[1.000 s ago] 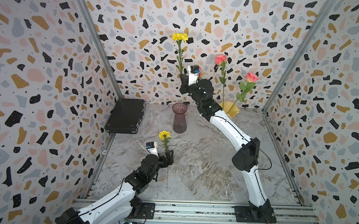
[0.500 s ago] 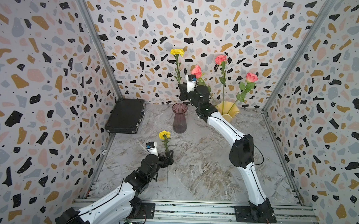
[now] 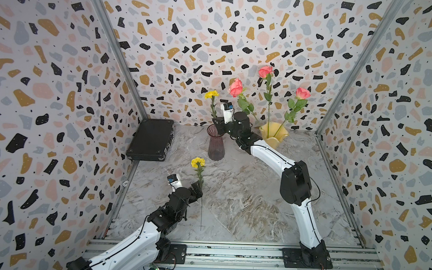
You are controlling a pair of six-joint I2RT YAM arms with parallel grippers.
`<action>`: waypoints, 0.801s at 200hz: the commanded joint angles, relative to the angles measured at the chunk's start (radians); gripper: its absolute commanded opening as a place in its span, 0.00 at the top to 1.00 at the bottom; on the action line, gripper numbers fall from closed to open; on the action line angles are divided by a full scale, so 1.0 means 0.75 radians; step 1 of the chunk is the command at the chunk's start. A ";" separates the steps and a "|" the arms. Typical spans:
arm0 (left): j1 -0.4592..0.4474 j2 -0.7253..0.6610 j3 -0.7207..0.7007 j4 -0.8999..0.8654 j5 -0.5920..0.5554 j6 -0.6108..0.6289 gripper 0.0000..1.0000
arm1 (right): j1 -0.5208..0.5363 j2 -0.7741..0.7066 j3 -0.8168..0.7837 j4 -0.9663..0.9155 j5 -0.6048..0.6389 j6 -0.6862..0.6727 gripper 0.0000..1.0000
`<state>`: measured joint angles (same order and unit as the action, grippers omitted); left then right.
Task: Arrange the flowers in different vases according to their colors
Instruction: Insert the flower into the vase, then pick up the flower at the center of the board.
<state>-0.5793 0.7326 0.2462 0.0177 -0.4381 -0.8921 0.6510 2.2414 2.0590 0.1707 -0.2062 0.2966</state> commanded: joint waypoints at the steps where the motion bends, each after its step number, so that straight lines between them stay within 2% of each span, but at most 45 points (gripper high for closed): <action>1: -0.003 -0.028 0.052 -0.174 -0.241 -0.231 0.01 | 0.013 -0.218 -0.014 -0.059 -0.042 0.004 0.70; 46: -0.003 -0.042 0.098 -0.390 -0.394 -0.416 0.01 | 0.057 -0.485 -0.280 -0.213 0.069 -0.007 0.70; 66: -0.003 -0.041 0.111 -0.504 -0.474 -0.570 0.00 | 0.090 -0.577 -0.394 -0.390 0.131 0.012 0.70; 81: -0.003 -0.042 0.115 -0.569 -0.522 -0.644 0.01 | 0.108 -0.642 -0.530 -0.429 0.120 0.053 0.70; 114: -0.004 -0.056 0.118 -0.572 -0.515 -0.635 0.01 | 0.175 -0.709 -0.799 -0.484 0.141 0.162 0.70; 160: -0.003 -0.081 0.118 -0.595 -0.527 -0.636 0.01 | 0.340 -0.630 -1.025 -0.420 0.138 0.318 0.66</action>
<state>-0.5793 0.6880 0.3077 -0.3981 -0.7959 -1.3510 0.8394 1.7584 1.3262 -0.1623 -0.1062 0.4484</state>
